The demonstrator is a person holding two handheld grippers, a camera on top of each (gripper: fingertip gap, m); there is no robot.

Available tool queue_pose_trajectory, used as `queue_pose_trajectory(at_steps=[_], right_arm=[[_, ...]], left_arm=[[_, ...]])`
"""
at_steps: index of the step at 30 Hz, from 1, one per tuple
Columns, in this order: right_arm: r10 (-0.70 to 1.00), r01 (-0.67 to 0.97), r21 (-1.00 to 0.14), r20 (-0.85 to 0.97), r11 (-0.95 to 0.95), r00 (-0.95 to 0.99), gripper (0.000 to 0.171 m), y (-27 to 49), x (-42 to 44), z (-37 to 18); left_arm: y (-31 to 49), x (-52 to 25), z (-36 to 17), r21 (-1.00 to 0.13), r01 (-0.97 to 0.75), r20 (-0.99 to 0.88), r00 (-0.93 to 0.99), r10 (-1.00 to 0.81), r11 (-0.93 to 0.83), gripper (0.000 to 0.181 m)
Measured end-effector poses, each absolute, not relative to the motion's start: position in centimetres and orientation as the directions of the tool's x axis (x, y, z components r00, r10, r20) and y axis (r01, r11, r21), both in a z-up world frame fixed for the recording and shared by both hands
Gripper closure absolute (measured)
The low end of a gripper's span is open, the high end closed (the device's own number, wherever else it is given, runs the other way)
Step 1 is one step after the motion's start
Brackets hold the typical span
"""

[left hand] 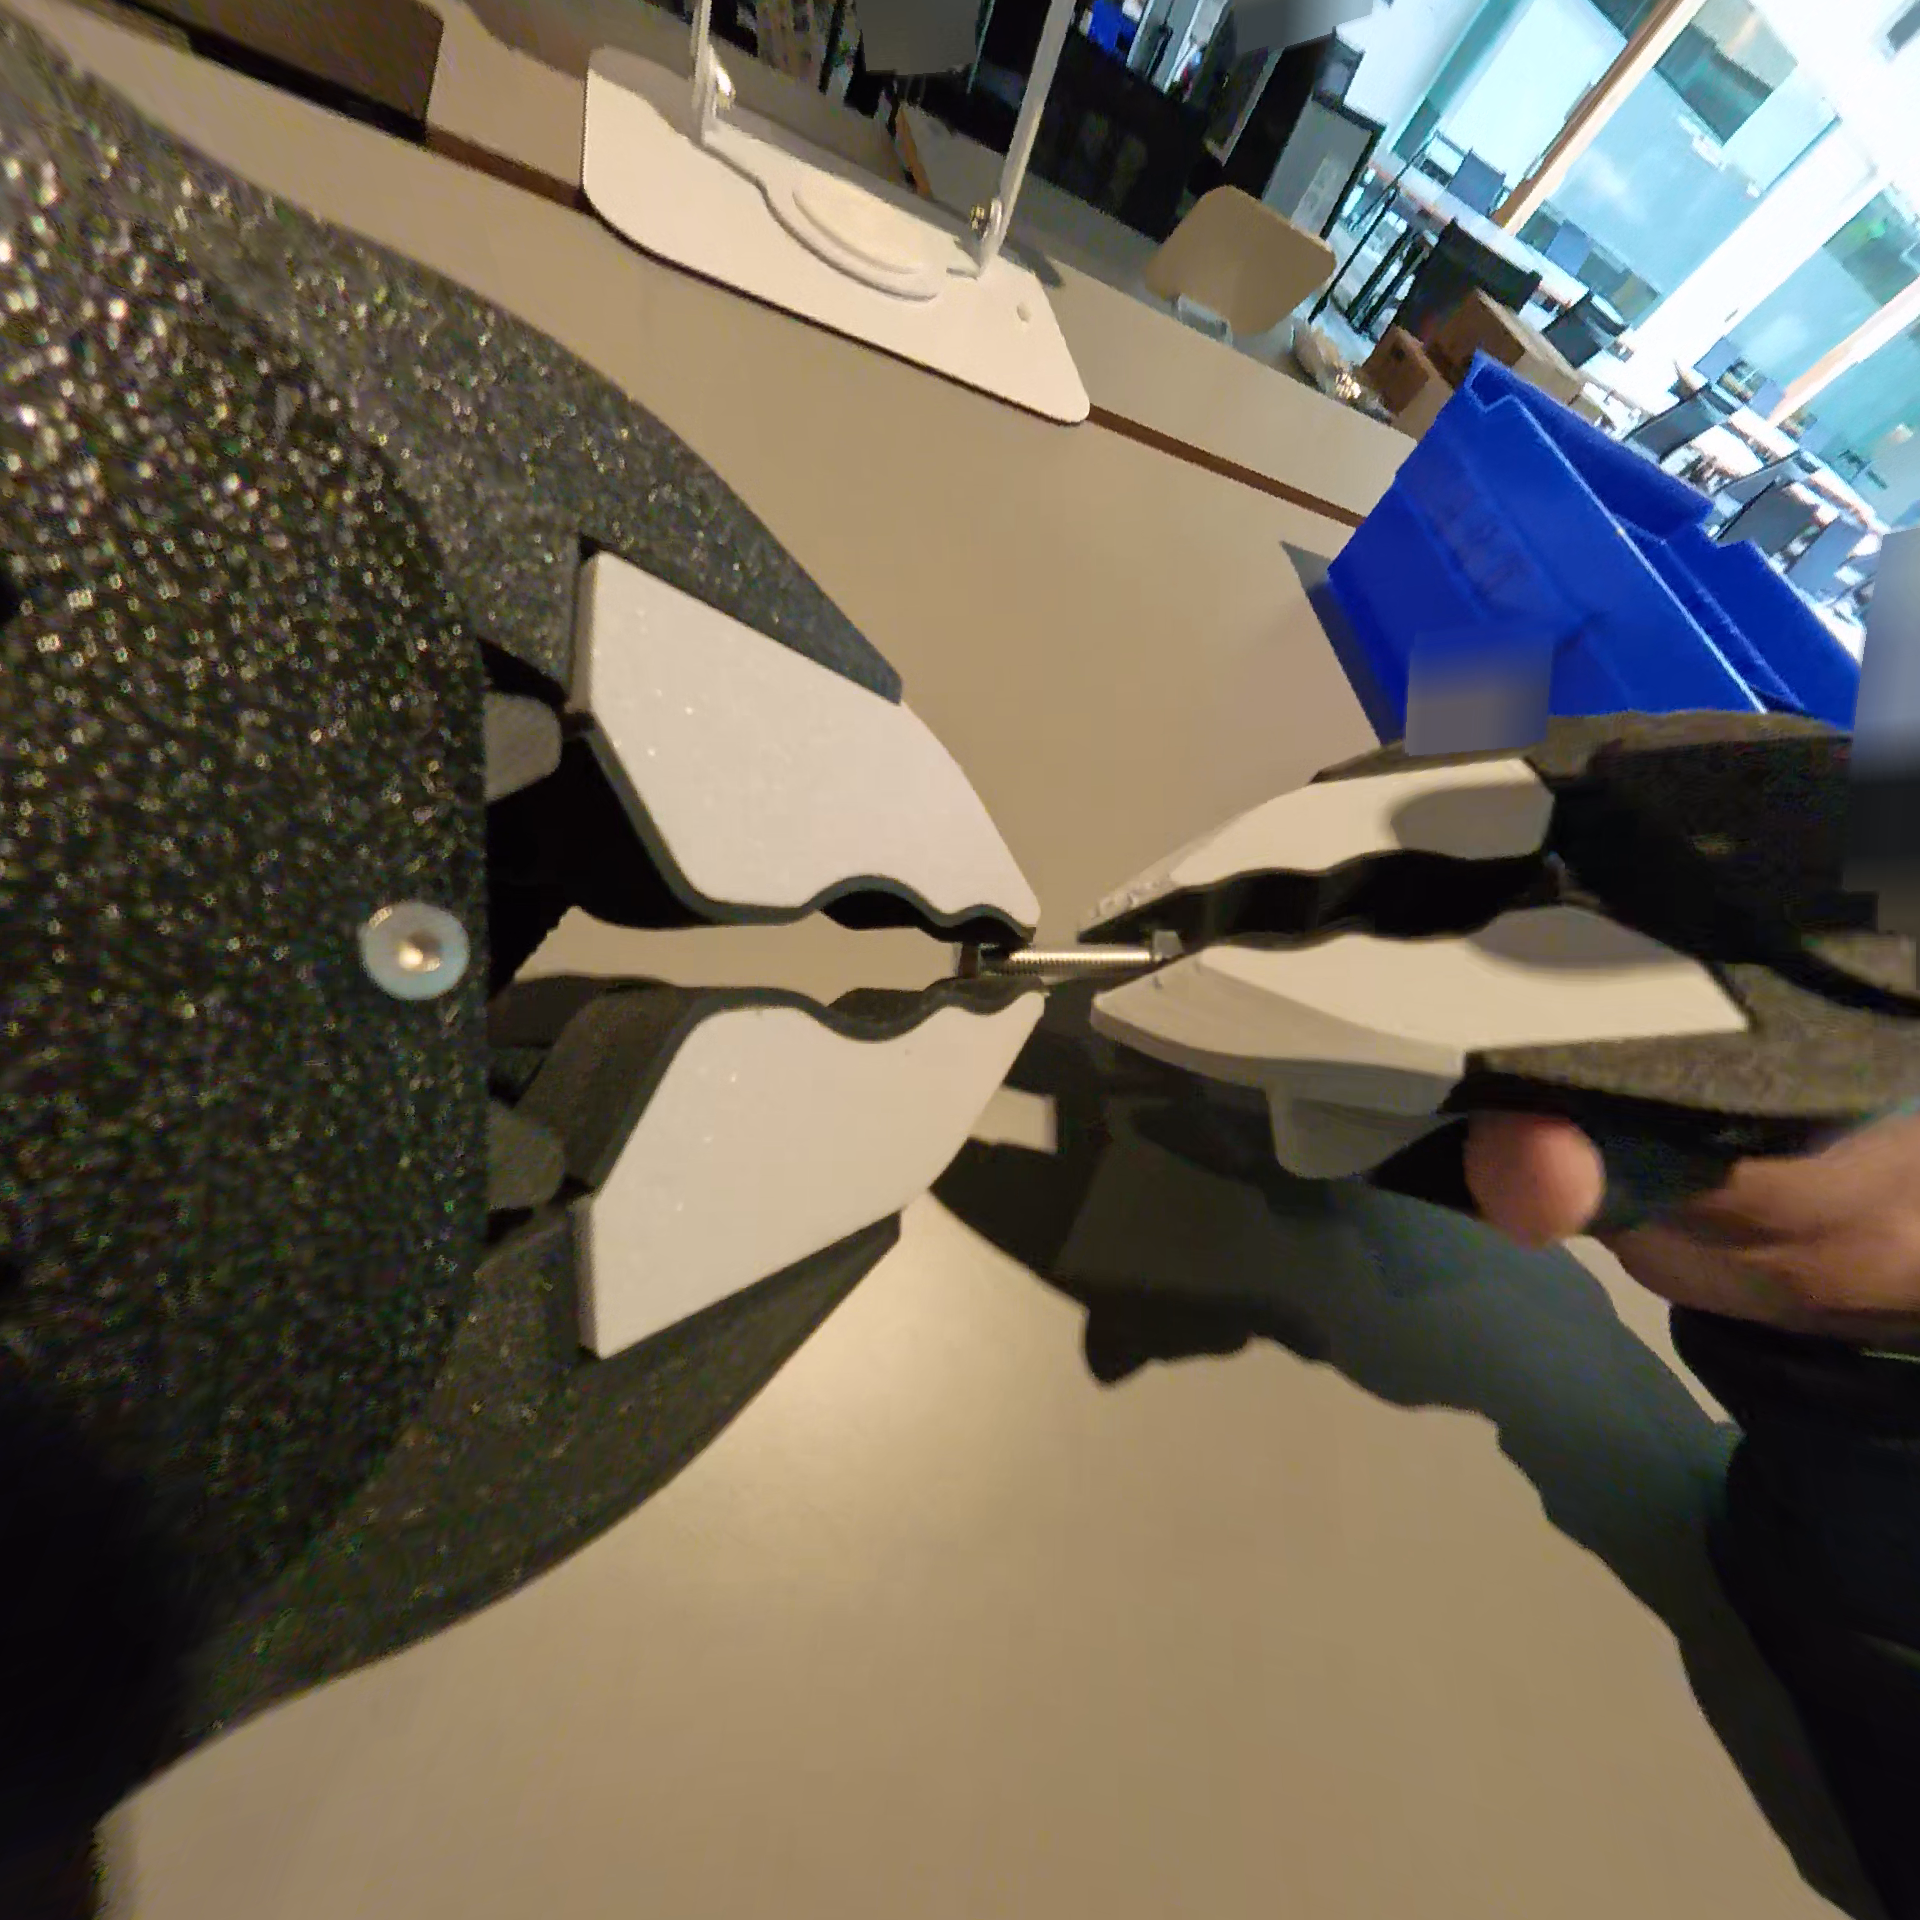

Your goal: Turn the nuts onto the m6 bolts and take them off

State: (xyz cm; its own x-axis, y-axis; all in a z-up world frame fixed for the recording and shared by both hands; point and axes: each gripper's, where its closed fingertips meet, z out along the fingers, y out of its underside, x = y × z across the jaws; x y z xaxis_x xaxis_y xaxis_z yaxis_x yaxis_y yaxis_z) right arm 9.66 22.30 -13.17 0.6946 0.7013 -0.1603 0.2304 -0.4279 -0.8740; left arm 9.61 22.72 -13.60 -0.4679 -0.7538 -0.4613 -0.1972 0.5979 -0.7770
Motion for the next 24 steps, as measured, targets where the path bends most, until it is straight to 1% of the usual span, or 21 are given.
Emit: queue_pose_trajectory(at_steps=[1,2,3,4,5,6,7,9,10,12,14,17,18,19,20,22,23,24], right_arm=[[0.727,0.318,-0.879,-0.046,-0.355,0.685,0.159,22.2,9.7,-13.3],[0.751,0.427,-0.870,0.106,-0.248,0.652,0.160,22.0,9.6,-13.2],[0.753,0.548,-0.830,0.293,-0.106,0.589,0.160,21.8,9.6,-13.2],[0.715,0.656,-0.754,0.480,0.040,0.508,0.160,21.7,9.5,-13.0],[0.661,0.718,-0.683,0.602,0.136,0.447,0.160,21.7,9.5,-12.7],[0.641,0.724,-0.672,0.627,0.157,0.443,0.160,21.6,9.5,-12.5],[0.665,0.684,-0.720,0.569,0.117,0.484,0.156,21.6,9.4,-12.4],[0.722,0.546,-0.837,0.362,-0.027,0.590,0.131,21.8,9.3,-12.1],[0.739,0.477,-0.873,0.252,-0.105,0.624,0.128,21.8,9.4,-12.0],[0.753,0.348,-0.909,0.061,-0.229,0.655,0.126,21.8,9.5,-11.9],[0.753,0.244,-0.918,-0.082,-0.311,0.653,0.127,21.7,9.4,-11.6],[0.747,0.173,-0.912,-0.182,-0.371,0.640,0.135,21.6,9.0,-11.3],[0.747,0.184,-0.909,-0.178,-0.374,0.640,0.143,21.6,8.9,-11.5],[0.752,0.220,-0.906,-0.144,-0.361,0.643,0.156,21.6,8.9,-11.8],[0.759,0.279,-0.903,-0.074,-0.326,0.647,0.159,21.6,8.9,-12.1],[0.785,0.455,-0.871,0.147,-0.186,0.602,0.160,21.3,8.9,-12.7],[0.782,0.559,-0.827,0.302,-0.070,0.545,0.160,21.0,8.9,-12.9],[0.751,0.657,-0.752,0.469,0.063,0.465,0.159,20.9,8.8,-13.0]], left_arm=[[22.5,9.5,-13.6,-0.790,-0.203,-0.435,-0.480,-0.762,0.579,0.176],[22.2,9.4,-13.6,-0.810,-0.212,-0.392,-0.500,-0.773,0.547,0.176],[21.9,9.2,-13.6,-0.832,-0.225,-0.338,-0.518,-0.785,0.507,0.176],[21.7,9.2,-13.4,-0.848,-0.229,-0.303,-0.529,-0.792,0.478,0.176],[21.6,9.1,-13.3,-0.856,-0.225,-0.292,-0.533,-0.794,0.466,0.176],[21.5,9.1,-13.2,-0.858,-0.220,-0.293,-0.532,-0.795,0.464,0.176],[21.6,9.1,-13.0,-0.860,-0.213,-0.299,-0.525,-0.797,0.463,0.176],[21.8,9.2,-12.7,-0.859,-0.195,-0.323,-0.512,-0.796,0.474,0.176],[21.9,9.2,-12.5,-0.856,-0.187,-0.337,-0.504,-0.795,0.482,0.176],[22.1,9.2,-12.3,-0.850,-0.177,-0.363,-0.488,-0.794,0.497,0.176],[22.2,9.2,-12.2,-0.843,-0.171,-0.382,-0.479,-0.790,0.511,0.176],[22.0,9.2,-12.3,-0.833,-0.169,-0.395,-0.484,-0.781,0.526,0.176],[21.9,9.2,-12.3,-0.832,-0.170,-0.394,-0.489,-0.778,0.528,0.176],[21.8,9.1,-12.4,-0.833,-0.173,-0.386,-0.496,-0.778,0.525,0.176],[21.8,9.1,-12.6,-0.834,-0.189,-0.370,-0.505,-0.780,0.518,0.176],[21.3,8.8,-13.1,-0.846,-0.221,-0.308,-0.541,-0.783,0.486,0.176],[21.0,8.7,-13.3,-0.855,-0.237,-0.268,-0.560,-0.784,0.461,0.176],[20.7,8.5,-13.4,-0.864,-0.251,-0.229,-0.578,-0.783,0.437,0.176]])
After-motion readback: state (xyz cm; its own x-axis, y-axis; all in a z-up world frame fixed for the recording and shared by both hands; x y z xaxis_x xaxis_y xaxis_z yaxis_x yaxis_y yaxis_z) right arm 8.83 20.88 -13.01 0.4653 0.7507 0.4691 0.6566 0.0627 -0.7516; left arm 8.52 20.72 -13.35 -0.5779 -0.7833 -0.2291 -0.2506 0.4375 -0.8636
